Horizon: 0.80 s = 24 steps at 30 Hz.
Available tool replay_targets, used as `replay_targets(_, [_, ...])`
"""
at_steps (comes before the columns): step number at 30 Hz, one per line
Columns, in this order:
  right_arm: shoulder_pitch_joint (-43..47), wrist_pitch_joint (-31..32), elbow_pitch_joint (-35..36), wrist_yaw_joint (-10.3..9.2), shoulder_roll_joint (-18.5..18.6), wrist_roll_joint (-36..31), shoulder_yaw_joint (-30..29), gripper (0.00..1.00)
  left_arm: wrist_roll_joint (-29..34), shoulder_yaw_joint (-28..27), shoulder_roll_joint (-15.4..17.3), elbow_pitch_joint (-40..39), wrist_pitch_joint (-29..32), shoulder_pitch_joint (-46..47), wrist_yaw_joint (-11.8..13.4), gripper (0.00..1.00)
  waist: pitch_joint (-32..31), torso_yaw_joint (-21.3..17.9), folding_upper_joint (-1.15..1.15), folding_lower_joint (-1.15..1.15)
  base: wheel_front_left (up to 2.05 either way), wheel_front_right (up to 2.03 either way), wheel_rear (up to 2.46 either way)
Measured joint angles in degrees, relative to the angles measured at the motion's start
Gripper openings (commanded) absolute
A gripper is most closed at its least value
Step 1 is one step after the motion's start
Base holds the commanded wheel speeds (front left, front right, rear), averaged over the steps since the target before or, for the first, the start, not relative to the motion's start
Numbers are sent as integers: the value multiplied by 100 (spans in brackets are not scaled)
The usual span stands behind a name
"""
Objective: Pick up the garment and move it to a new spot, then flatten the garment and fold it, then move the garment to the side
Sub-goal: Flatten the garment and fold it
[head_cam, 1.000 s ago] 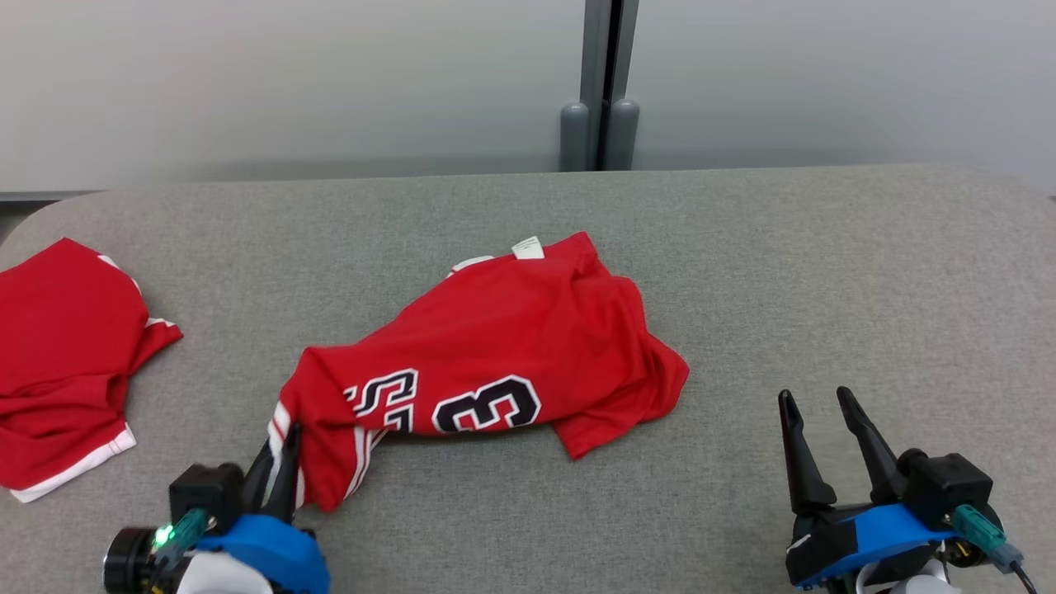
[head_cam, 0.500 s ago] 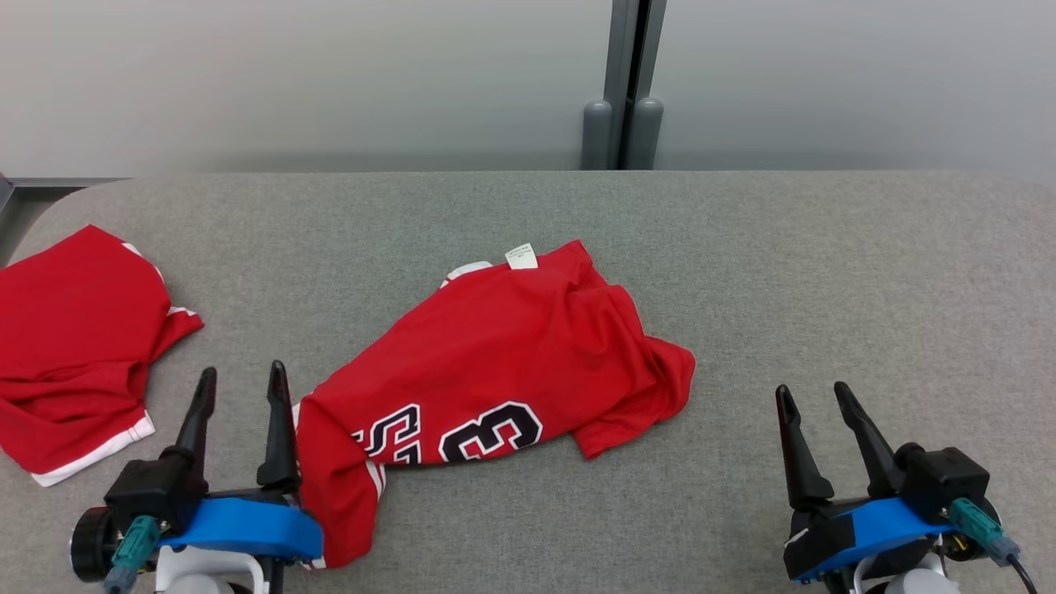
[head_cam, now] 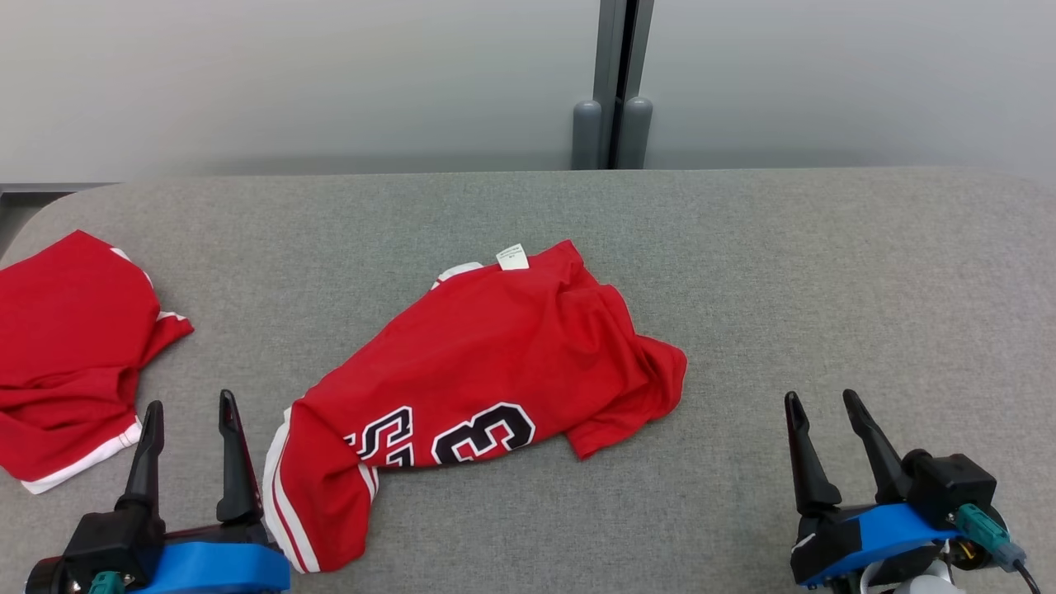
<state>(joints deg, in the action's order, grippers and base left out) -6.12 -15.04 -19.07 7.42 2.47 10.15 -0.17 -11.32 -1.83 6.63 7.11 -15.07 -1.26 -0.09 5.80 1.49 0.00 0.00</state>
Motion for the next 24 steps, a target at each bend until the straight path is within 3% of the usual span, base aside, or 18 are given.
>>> replay_targets(13, [-154, 0, -36, 0, 2, -73, 21, 100, 385, -452, -309, -14, 0, 101, -382, 100, 50, 187, 1, 0, 0, 0, 0])
replay_targets(17, [-775, 0, -126, 0, 2, -282, 250, 100, 435, -468, -338, -53, 0, 270, -449, 100, 152, 314, 1, 0, 0, 0, 0])
replay_targets(24, [-2711, 162, -1061, 0, 310, -393, 940, 100, 450, -309, -367, -196, 0, 521, -492, 100, 486, 565, 1, 1, 0, 0, 0])
